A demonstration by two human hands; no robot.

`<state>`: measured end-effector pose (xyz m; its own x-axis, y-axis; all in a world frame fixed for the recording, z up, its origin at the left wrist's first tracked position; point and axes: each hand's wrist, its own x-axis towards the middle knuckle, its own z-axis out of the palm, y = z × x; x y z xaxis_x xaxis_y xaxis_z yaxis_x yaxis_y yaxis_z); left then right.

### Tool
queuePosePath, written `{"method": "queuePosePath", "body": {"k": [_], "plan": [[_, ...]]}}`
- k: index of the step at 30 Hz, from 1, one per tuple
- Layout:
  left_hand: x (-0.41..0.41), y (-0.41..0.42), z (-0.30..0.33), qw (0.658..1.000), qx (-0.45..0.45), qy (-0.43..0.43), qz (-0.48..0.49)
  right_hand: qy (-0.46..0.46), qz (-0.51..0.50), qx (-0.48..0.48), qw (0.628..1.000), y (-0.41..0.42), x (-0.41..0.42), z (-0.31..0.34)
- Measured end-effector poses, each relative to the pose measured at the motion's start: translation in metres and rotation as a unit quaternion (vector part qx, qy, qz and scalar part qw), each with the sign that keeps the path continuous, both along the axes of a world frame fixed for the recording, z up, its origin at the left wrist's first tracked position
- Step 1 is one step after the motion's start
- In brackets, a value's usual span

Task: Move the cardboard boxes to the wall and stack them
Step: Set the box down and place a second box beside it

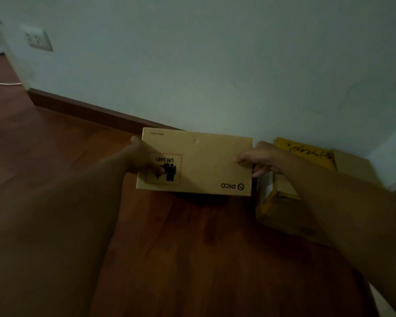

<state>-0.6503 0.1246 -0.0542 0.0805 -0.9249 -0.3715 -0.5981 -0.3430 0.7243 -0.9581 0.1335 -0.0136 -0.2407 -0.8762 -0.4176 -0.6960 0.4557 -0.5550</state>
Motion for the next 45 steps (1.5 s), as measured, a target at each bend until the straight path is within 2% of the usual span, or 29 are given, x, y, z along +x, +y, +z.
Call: {"method": "queuePosePath", "body": {"k": [2,4,7,12,22,27,34,37,39,42,45], "plan": [[0.003,-0.001,0.000,1.000,0.012,-0.004,-0.003,0.004,0.002,0.008,1.000,0.002,-0.001,0.003],[0.007,0.004,0.000,0.999,0.027,-0.039,-0.024,0.022,0.010,-0.028,0.999,0.002,0.001,0.007],[0.013,0.013,0.000,0.994,0.048,-0.073,-0.062,0.077,0.082,-0.046,0.993,0.003,0.011,0.010],[0.013,0.017,0.012,0.997,0.024,-0.014,-0.069,0.143,0.190,0.010,0.971,0.006,0.025,0.009],[0.007,0.009,-0.005,0.979,0.028,-0.087,-0.183,0.161,0.233,0.104,0.953,0.003,0.018,-0.019],[-0.007,-0.004,-0.028,0.964,0.009,-0.152,-0.216,0.250,0.257,0.096,0.928,0.002,0.016,-0.045],[-0.026,-0.026,-0.059,0.942,0.007,-0.196,-0.271,0.294,0.254,0.099,0.916,0.005,0.000,-0.074],[-0.036,-0.034,-0.070,0.931,-0.019,-0.224,-0.287,0.353,0.275,0.045,0.893,0.004,-0.009,-0.082],[-0.045,-0.041,-0.076,0.928,-0.042,-0.231,-0.288,0.359,0.302,0.008,0.883,0.002,-0.014,-0.090],[-0.062,-0.050,-0.085,0.908,-0.084,-0.266,-0.311,0.314,0.313,0.003,0.897,0.000,-0.017,-0.104],[-0.083,-0.061,-0.100,0.883,-0.146,-0.306,-0.325,0.316,0.292,-0.013,0.903,-0.007,-0.025,-0.119]]}}
